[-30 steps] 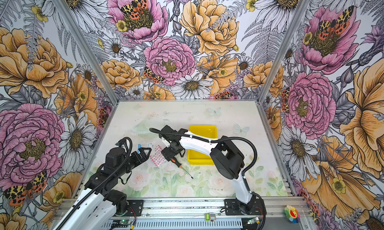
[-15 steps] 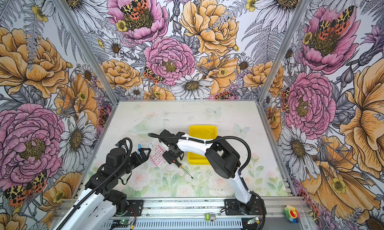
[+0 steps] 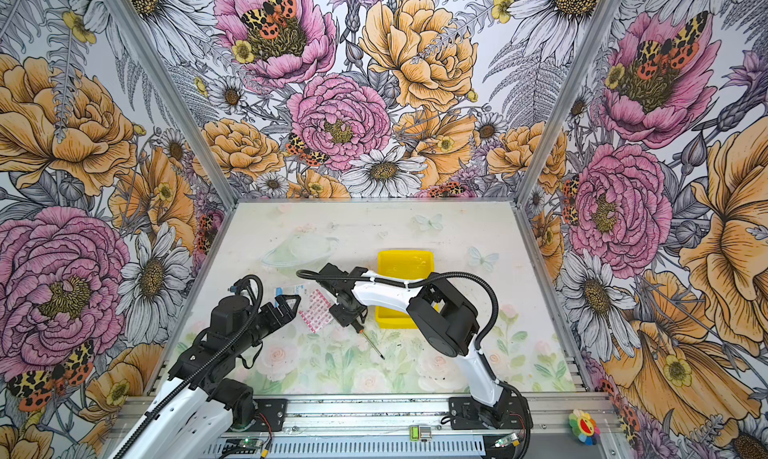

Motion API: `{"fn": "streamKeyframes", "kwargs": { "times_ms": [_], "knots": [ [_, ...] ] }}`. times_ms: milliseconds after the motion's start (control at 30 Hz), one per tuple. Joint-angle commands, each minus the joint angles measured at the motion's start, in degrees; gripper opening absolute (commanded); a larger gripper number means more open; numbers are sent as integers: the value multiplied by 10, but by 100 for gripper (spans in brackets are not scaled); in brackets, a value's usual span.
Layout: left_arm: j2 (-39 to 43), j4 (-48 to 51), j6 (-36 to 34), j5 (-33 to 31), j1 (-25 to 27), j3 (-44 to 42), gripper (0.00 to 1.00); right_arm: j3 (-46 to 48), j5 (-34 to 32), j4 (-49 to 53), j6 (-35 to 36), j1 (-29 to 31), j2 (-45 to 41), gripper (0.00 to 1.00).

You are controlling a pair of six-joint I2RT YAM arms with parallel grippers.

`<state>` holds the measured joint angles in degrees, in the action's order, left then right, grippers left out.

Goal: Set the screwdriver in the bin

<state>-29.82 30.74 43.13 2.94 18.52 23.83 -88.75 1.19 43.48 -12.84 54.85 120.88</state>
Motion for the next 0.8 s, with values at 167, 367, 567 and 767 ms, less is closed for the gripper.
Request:
{"fn": "streamKeyframes", "kwargs": {
  "times_ms": [167,367,567,767],
  "knots": [
    [1,-10,-15,-10,-10,2,99,-17,-29,-4,-15,3,-17,25],
    [3,-67,-44,23,-12,8,99,-36,-30,-3,-37,-3,-51,19],
    [-2,-116,-82,46,-12,20,99,-44,-34,-2,-57,-22,-91,11],
    [-21,-165,-112,90,-10,24,99,-55,-30,-2,-70,-55,-130,9]
  ]
}}
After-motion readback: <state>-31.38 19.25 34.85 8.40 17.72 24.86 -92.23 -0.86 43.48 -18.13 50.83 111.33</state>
